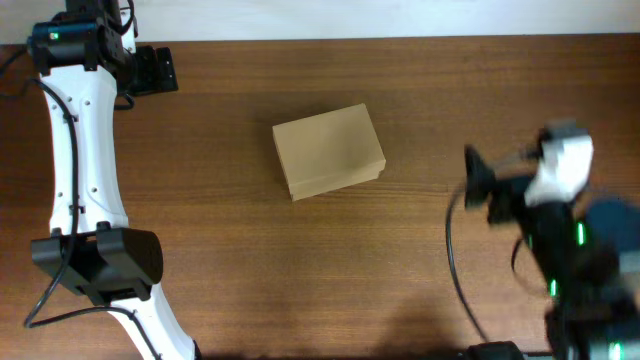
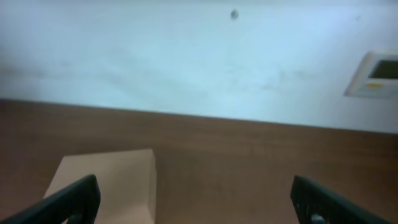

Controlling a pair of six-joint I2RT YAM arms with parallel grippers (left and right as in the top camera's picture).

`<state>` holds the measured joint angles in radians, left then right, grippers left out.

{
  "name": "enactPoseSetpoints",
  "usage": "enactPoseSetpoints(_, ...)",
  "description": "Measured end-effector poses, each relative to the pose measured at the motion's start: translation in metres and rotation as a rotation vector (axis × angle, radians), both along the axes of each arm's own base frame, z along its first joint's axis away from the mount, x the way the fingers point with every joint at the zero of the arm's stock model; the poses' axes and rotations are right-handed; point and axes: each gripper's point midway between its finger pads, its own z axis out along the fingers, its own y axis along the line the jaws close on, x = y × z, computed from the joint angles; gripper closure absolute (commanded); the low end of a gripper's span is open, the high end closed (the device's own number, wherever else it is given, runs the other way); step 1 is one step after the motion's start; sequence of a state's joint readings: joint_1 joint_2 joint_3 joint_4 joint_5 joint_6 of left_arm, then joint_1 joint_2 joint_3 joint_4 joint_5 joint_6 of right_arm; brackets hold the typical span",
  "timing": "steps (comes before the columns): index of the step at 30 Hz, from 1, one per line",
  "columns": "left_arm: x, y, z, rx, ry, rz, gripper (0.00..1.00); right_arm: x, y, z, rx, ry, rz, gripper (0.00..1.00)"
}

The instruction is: Pack container

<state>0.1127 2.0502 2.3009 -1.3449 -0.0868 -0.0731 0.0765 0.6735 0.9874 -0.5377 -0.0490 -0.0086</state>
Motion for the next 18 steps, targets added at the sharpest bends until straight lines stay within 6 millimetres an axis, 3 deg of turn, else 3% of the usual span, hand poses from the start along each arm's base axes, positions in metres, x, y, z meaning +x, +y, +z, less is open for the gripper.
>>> enactPoseSetpoints(3,0.000,0.000,0.000,0.000,0.001,0.000,0.00,-0.027,-0.006,-0.020,0.004,-0.061,-0.018,0.01)
enactPoseSetpoints(7,0.000,0.000,0.000,0.000,0.001,0.000,0.00,-0.045,-0.011,-0.061,0.006,-0.107,-0.034,0.01)
enactPoseSetpoints(9,0.000,0.000,0.000,0.000,0.001,0.000,0.00,-0.046,-0.012,-0.093,0.007,-0.117,-0.037,0.01)
enactPoseSetpoints(15,0.000,0.000,0.000,0.000,0.001,0.000,0.00,-0.041,-0.008,-0.160,0.009,-0.079,-0.018,0.01)
enactPoseSetpoints(18,0.000,0.000,0.000,0.000,0.001,0.000,0.00,-0.037,-0.008,-0.174,0.008,-0.071,-0.015,0.01)
